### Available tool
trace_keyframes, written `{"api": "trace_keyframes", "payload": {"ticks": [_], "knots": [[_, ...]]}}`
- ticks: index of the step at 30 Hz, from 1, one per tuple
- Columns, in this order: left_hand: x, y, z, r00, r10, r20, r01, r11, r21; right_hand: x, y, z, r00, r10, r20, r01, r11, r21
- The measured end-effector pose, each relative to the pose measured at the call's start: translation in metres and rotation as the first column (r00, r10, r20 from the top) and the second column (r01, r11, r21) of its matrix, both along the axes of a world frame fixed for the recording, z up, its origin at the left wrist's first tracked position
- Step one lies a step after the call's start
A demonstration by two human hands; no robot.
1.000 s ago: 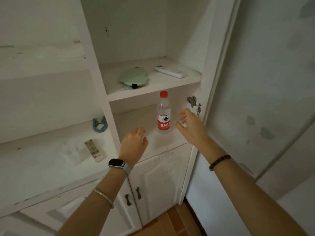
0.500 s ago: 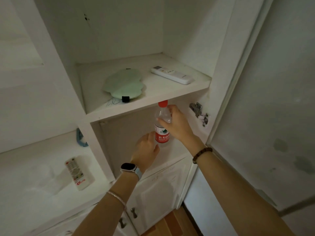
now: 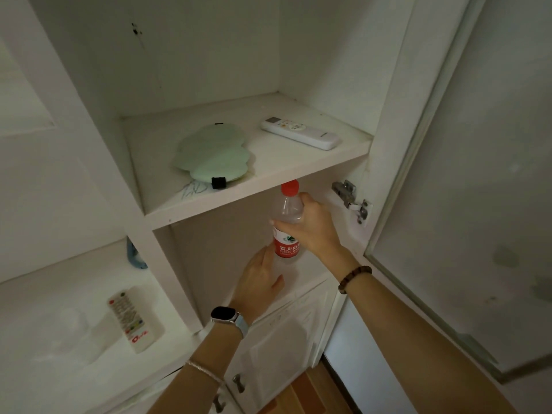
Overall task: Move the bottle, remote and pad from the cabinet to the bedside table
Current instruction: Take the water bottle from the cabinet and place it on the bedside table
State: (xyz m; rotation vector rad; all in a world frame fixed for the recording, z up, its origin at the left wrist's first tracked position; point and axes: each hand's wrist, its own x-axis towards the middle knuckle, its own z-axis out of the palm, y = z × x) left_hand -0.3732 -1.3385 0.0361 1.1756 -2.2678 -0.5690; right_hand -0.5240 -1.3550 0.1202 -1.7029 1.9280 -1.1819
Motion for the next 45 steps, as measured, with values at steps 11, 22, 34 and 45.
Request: {"api": "trace_keyframes", "payload": {"ticks": [11,22,34,45], "knots": [[0.013,0.05,0.008,0.999,-0.003,0.035,0.004,1.0,-0.02,0.002,0.057,0.012,1.0,0.001,0.006,-0.001,0.998,-0.058],[0.048,0.153,0.03,0.986,0.167,-0.006,-0.168,0.984,-0.055,0.036,0.137,0.052,0.977,0.213,0.004,-0.211,0.969,-0.125],[0.132,0.319,0.033,0.844,0.537,0.015,-0.536,0.843,-0.036,0.154,0.243,0.057,0.791,0.61,0.038,-0.606,0.791,-0.081],[0.243,0.514,0.022,0.535,0.838,0.109,-0.844,0.536,0.016,0.319,0.386,0.039,0.402,0.913,0.071,-0.915,0.404,-0.01]]}}
